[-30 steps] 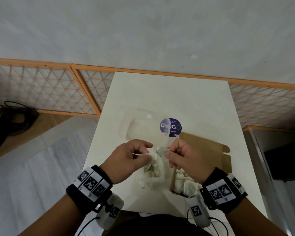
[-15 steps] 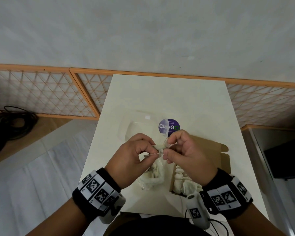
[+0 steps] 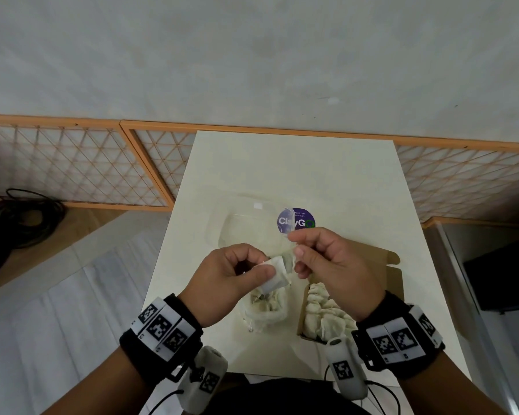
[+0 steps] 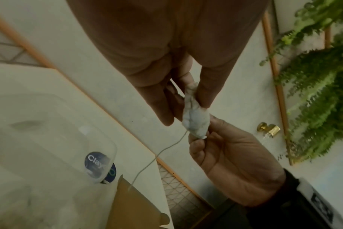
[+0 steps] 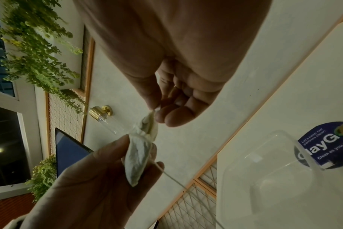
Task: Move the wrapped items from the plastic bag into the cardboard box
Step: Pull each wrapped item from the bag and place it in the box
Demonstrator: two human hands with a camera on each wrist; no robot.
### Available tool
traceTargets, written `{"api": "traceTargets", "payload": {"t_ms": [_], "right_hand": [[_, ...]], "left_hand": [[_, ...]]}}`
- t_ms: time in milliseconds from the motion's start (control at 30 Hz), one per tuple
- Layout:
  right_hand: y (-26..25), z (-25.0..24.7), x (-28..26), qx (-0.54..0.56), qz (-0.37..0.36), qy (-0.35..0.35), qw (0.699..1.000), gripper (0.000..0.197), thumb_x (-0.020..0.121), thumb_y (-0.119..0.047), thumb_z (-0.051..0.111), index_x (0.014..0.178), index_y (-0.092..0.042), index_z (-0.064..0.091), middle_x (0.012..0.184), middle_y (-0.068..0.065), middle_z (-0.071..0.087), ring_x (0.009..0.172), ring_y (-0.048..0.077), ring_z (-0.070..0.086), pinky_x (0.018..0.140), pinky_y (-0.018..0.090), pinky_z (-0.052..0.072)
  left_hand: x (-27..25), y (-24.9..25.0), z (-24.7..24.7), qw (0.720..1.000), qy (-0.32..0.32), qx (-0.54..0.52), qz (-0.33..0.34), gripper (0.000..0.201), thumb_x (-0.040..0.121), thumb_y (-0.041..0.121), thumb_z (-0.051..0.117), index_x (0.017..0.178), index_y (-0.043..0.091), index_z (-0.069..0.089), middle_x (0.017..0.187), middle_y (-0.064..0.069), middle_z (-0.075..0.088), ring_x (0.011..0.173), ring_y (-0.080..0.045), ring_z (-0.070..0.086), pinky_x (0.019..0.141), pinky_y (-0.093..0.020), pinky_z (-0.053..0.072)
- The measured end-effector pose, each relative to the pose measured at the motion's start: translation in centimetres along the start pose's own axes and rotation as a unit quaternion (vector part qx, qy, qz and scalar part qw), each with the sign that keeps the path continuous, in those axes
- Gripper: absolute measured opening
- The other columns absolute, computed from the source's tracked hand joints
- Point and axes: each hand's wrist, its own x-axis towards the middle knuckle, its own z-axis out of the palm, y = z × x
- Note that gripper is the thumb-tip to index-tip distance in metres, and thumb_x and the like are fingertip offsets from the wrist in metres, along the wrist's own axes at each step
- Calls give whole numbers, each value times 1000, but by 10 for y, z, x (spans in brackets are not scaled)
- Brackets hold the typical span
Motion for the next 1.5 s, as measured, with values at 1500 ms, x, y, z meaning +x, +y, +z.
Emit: {"api": "traceTargets", "payload": {"t_ms": [1500], "right_hand": [[11,-1,-3,-170,37,-26,984,12,101,-18,64,89,-14,64,69,0,59,65,14,56,65,37,50]], "left_hand": [[0,-12,5,981,-62,182,41,6,90,30,78,86,30,73,126,19,62,119,-6,63,103,-29,49]]}}
